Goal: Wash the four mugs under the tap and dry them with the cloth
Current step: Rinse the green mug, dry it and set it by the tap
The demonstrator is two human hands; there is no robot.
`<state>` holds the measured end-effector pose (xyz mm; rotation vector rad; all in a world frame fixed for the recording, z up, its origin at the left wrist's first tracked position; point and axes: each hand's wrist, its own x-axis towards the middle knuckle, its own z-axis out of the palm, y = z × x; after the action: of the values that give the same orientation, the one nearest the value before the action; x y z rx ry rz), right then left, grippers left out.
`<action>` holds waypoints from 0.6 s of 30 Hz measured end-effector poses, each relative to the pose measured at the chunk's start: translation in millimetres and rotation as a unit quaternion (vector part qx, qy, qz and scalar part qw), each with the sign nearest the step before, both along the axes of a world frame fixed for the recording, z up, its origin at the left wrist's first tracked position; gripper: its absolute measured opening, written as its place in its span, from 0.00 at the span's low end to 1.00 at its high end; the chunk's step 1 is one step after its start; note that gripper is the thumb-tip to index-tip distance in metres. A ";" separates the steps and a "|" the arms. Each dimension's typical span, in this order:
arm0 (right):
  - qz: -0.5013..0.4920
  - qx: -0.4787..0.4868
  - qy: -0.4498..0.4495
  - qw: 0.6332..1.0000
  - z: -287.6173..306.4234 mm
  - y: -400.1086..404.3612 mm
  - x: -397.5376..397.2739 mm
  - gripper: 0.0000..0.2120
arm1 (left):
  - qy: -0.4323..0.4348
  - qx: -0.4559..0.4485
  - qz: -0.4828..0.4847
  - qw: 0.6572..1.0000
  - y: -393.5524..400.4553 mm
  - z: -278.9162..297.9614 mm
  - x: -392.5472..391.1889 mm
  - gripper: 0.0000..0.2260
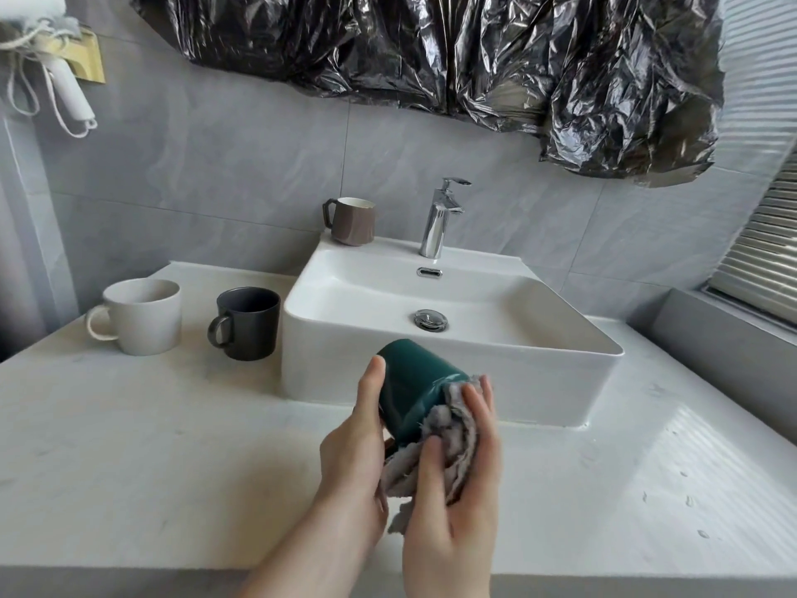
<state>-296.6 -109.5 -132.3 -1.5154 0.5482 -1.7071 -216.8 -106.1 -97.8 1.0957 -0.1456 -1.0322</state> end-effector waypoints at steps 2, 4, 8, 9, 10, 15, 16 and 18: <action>-0.045 -0.104 0.070 0.991 -2.7 -10.8 -3.1 0.24 | 0.009 -0.020 -0.012 1.000 2.6 2.3 -3.4 0.31; -0.038 -0.106 0.073 0.991 -4.1 -23.0 -7.0 0.24 | 0.001 -0.051 0.004 0.999 3.8 4.4 -3.8 0.30; 0.071 0.238 -0.070 0.966 23.8 -20.4 -9.3 0.14 | -0.053 -0.058 0.061 0.995 1.6 9.7 -2.5 0.22; 0.102 0.307 -0.100 0.941 27.3 -19.1 -10.3 0.13 | -0.076 -0.058 0.077 0.992 0.9 10.1 -1.2 0.22; 0.139 0.362 -0.121 0.914 29.8 -18.6 -12.9 0.14 | -0.104 -0.063 0.091 0.988 0.9 9.0 1.3 0.25; 0.193 0.337 -0.104 0.916 42.6 -4.5 -39.0 0.12 | -0.302 -0.087 0.111 0.943 6.8 -7.4 22.8 0.35; 0.164 0.289 -0.065 0.941 44.3 -4.1 -42.6 0.14 | -0.325 -0.079 0.098 0.937 8.7 -9.1 23.9 0.32; 0.117 0.181 0.046 0.975 47.4 -3.6 -46.1 0.18 | -0.323 -0.075 0.055 0.942 12.1 -10.8 20.4 0.28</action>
<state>-342.8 -113.1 -84.9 -1.3402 0.6605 -1.2810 -196.4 -94.0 -108.6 1.2538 -0.6727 -0.5187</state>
